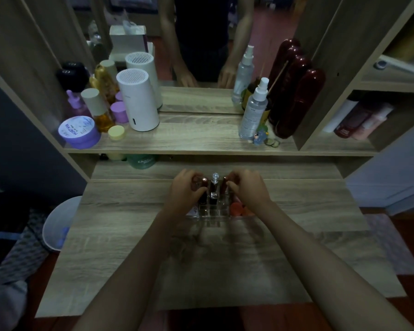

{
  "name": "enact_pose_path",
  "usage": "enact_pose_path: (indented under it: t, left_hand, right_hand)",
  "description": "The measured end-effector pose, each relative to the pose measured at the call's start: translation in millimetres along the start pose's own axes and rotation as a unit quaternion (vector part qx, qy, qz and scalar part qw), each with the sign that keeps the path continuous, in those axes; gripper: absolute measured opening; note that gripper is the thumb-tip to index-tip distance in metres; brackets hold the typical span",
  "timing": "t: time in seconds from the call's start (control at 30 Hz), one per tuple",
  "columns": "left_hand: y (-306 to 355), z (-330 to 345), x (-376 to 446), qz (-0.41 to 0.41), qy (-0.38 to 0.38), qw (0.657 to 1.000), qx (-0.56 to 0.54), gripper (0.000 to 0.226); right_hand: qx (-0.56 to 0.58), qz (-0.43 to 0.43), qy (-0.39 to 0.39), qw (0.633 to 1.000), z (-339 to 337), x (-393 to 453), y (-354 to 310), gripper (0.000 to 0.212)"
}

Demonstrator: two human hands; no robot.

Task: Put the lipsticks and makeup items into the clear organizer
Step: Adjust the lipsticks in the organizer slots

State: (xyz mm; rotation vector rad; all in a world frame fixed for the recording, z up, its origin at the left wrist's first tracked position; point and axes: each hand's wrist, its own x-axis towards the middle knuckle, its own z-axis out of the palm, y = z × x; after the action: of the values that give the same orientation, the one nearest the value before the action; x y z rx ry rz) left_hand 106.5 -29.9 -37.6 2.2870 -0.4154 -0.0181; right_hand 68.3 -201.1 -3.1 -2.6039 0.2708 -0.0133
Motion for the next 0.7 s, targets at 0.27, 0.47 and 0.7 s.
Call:
enact_pose_path:
  t: [0.27,0.47,0.7]
  left_hand:
    - [-1,-3,0,0.008,-0.003,1.0,0.003,0.028]
    - [-3,-3,-2,0.004,-0.005,1.0,-0.001,0.026]
    - [-11,-16,-4,-0.008,0.051,0.999,-0.011,0.029]
  right_hand:
    - [0.004,-0.005,-0.006,1.0,2,-1,-1,0.016]
    - [0.009,-0.003,-0.002,1.0,4,-2,0,0.018]
    - [0.018,0.001,0.028,0.999,-9,1,20,0.024]
